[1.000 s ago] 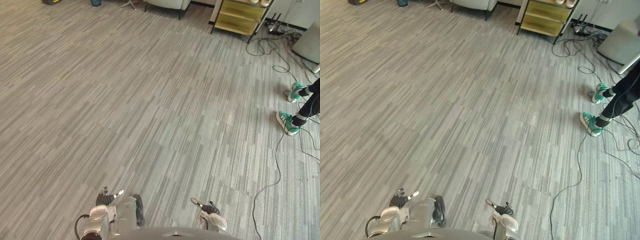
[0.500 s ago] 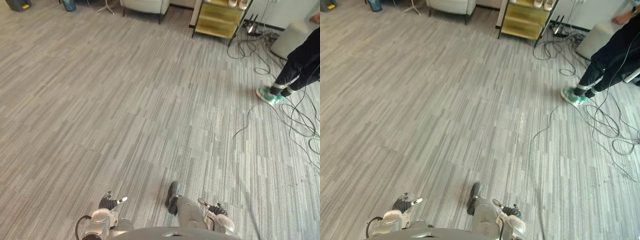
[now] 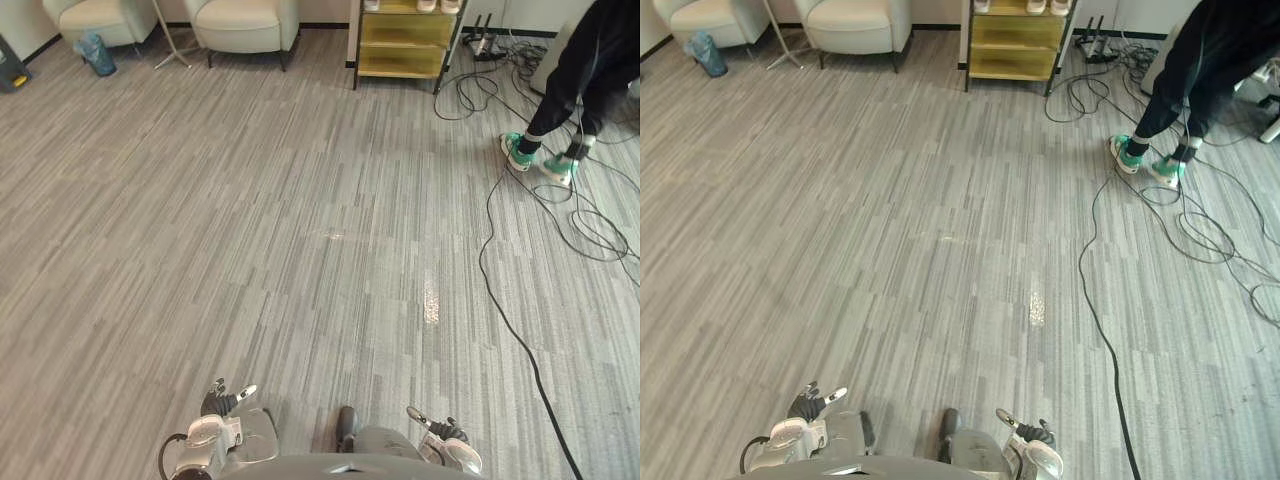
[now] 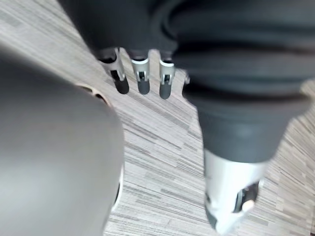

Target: Pick up cushions and gather them together orderly.

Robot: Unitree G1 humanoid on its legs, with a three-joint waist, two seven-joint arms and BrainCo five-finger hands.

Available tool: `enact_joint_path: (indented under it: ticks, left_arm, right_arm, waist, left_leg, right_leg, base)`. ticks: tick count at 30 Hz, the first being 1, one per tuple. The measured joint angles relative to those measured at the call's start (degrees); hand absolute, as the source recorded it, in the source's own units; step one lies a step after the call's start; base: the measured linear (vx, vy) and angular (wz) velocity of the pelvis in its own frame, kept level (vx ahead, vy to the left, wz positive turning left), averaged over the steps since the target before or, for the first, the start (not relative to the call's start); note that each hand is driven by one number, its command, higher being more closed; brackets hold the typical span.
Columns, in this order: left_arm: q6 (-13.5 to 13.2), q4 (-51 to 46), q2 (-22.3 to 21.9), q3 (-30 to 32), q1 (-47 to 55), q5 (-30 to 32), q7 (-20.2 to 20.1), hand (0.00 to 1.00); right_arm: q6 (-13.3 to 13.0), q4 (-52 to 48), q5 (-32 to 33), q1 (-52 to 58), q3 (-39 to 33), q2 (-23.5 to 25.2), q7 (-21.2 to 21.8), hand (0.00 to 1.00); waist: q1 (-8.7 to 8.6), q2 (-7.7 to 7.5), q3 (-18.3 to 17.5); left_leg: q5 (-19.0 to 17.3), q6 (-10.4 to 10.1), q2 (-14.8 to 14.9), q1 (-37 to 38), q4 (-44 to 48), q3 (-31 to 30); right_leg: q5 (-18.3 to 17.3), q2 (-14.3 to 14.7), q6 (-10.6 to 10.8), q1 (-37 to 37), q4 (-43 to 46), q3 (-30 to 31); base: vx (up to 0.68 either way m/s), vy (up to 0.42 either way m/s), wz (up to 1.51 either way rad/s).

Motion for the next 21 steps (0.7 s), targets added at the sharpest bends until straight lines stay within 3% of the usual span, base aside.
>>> enact_joint_path:
  ticks: [1, 3, 4, 5, 6, 7, 8, 10, 11, 13, 14, 15, 17, 19, 21]
  left_arm:
    - [-0.2, 0.0, 0.0, 0.2, 0.0, -0.4, 0.2, 0.00]
    - [-0.3, 0.1, 0.0, 0.3, 0.0, -0.8, 0.3, 0.00]
    - [-0.3, 0.1, -0.1, 0.4, 0.0, -0.9, 0.3, 0.00]
    - [-0.3, 0.1, -0.3, 0.5, 0.0, -0.9, 0.3, 0.00]
    - [-0.3, 0.1, 0.0, 0.5, 0.0, -0.9, 0.3, 0.00]
    - [-0.3, 0.2, 1.8, -0.2, -0.2, -1.1, 0.2, 0.00]
    - [-0.3, 0.3, 2.7, -0.5, -0.2, -1.2, 0.0, 0.00]
    - [-0.2, 0.9, 2.6, -0.6, -0.2, -1.4, 0.0, 0.00]
    - [-0.2, 1.8, 3.4, -2.6, -0.2, -1.3, -0.1, 0.00]
    - [0.0, 2.7, 4.4, -4.4, -0.2, -1.2, -0.1, 0.00]
    - [0.4, 3.7, 5.3, -5.8, -0.3, -1.2, -0.1, 0.00]
    - [0.5, 4.0, 5.5, -6.9, -0.2, -1.2, -0.1, 0.00]
    - [0.5, 4.1, 5.5, -7.5, 0.0, -1.0, -0.1, 0.00]
    - [0.5, 4.2, 5.4, -8.6, 0.3, -0.8, -0.1, 0.00]
    - [0.5, 4.5, 5.1, -8.6, 0.2, -0.8, -0.1, 0.00]
  right_arm:
    - [-0.2, -0.1, 0.0, 0.0, 0.0, 0.5, 0.0, 0.00]
    - [-0.2, -0.2, 0.0, 0.3, 0.3, 0.4, 0.0, 0.00]
    - [-0.2, -0.6, 0.0, 0.6, 0.9, 0.5, -0.1, 0.00]
    - [-0.2, -0.6, 0.0, 0.9, 1.2, 0.6, -0.1, 0.00]
    - [-0.2, -0.5, 0.0, 1.2, 1.3, 0.6, -0.1, 0.00]
    - [0.0, 0.1, -0.2, 1.3, 1.5, 2.0, 0.0, 0.00]
    - [0.0, 0.1, -0.3, 1.5, 1.4, 2.8, 0.0, 0.00]
    - [0.0, 0.5, -0.4, 1.8, 0.8, 2.3, 0.0, 0.00]
    - [0.0, 1.1, -0.5, 1.7, 0.9, 1.9, 0.3, 0.00]
    - [0.0, 2.0, -0.5, 1.6, 1.0, 1.9, 0.4, 0.00]
    - [0.1, 2.3, -0.3, 1.5, 0.0, 1.9, 0.6, 0.00]
    - [0.2, 2.5, -0.4, 1.6, -0.1, 1.6, 0.6, 0.00]
    - [0.2, 2.6, -0.5, 1.2, 0.0, 1.7, 0.8, 0.00]
    - [0.2, 2.9, -0.6, 0.1, -0.1, 1.3, 1.6, 0.00]
    - [0.3, 3.0, -0.5, -0.9, -0.2, 0.7, 1.6, 0.00]
  waist:
    - [0.18, -0.40, -0.1]
    - [0.14, -0.38, -0.2]
    - [0.43, -0.33, -0.3]
    - [0.88, -0.45, -0.6]
    - [1.13, -1.00, -1.2]
    - [0.85, -4.13, -2.0]
    - [0.86, -5.41, -2.2]
    - [1.25, -5.22, -2.7]
    - [0.70, -5.15, -2.9]
    - [-0.28, -5.46, -3.1]
    - [-0.70, -6.03, -3.2]
    - [-0.88, -5.99, -3.3]
    - [-0.82, -5.59, -3.5]
    - [-1.28, -4.93, -3.7]
    - [-1.68, -3.80, -3.1]
  left_leg:
    - [2.6, -0.6, -2.4, 0.2, -10.9, -0.3]
    - [7.3, 0.1, -3.9, 0.2, -20.7, -0.2]
    - [11.6, 0.7, -4.0, 0.6, -22.6, -0.2]
    - [15.4, 1.7, -4.2, 1.3, -22.7, -0.1]
    - [17.7, 4.3, -4.8, 1.5, -22.5, 0.3]
    - [15.1, 5.2, -7.2, 1.5, -21.9, 0.9]
    - [11.5, 6.2, -8.2, 1.1, -18.3, 0.9]
    - [6.5, 6.6, -8.3, 1.9, -14.3, 1.6]
    - [3.8, 6.8, -9.1, 4.7, -13.7, 2.1]
    - [2.8, 6.9, -10.3, 7.0, -14.0, 2.1]
    - [2.4, 7.2, -11.8, 10.7, -15.5, 2.1]
    - [2.3, 7.3, -12.7, 14.5, -17.9, 2.0]
    - [2.4, 7.3, -12.7, 17.6, -20.5, 1.7]
    - [2.0, 6.6, -12.3, 19.7, -22.8, 0.3]
    - [1.4, 5.4, -10.8, 21.0, -23.9, -0.3]
  right_leg:
    - [-0.8, -1.2, 1.3, 1.9, -1.1, 1.8]
    - [-2.4, -2.4, 3.7, 4.2, -1.9, 4.0]
    - [-3.7, -2.6, 5.2, 5.8, -1.9, 5.3]
    - [-4.4, -2.9, 6.0, 6.4, -1.9, 6.2]
    - [-5.1, -3.6, 6.7, 6.8, -1.8, 6.6]
    - [-5.6, -5.8, 6.8, 6.9, -1.6, 6.4]
    - [-5.6, -7.2, 6.7, 6.6, 0.3, 6.5]
    - [-6.7, -8.0, 7.8, 4.3, 9.4, 7.5]
    - [-7.0, -9.4, 12.1, -1.8, 26.2, 8.0]
    - [-6.3, -10.5, 15.7, -6.3, 37.4, 7.4]
    - [-7.6, -12.6, 14.0, -9.3, 45.1, 4.1]
    - [-9.5, -14.0, 11.6, -10.6, 46.2, -0.6]
    - [-11.3, -13.8, 8.8, -12.2, 43.1, -5.3]
    - [-11.2, -12.0, 6.9, -15.9, 30.4, -9.1]
    - [-7.1, -9.4, 5.2, -18.6, 19.5, -8.9]
  base:
    - [0.47, 0.167, -1.07]
    - [0.45, 0.275, -0.73]
    - [0.53, 0.352, -0.65]
    - [0.37, 0.255, -0.50]
    - [0.37, 0.237, -0.21]
    - [0.44, 0.277, -0.02]
    - [0.43, 0.282, 0.08]
    - [0.42, 0.317, -0.12]
    - [0.45, 0.327, -0.14]
    - [0.36, 0.205, 0.11]
    - [0.44, 0.153, 0.28]
    - [0.42, 0.125, 0.26]
    - [0.31, 0.054, 0.19]
    - [0.38, -0.013, 0.30]
    - [0.33, -0.129, 0.19]
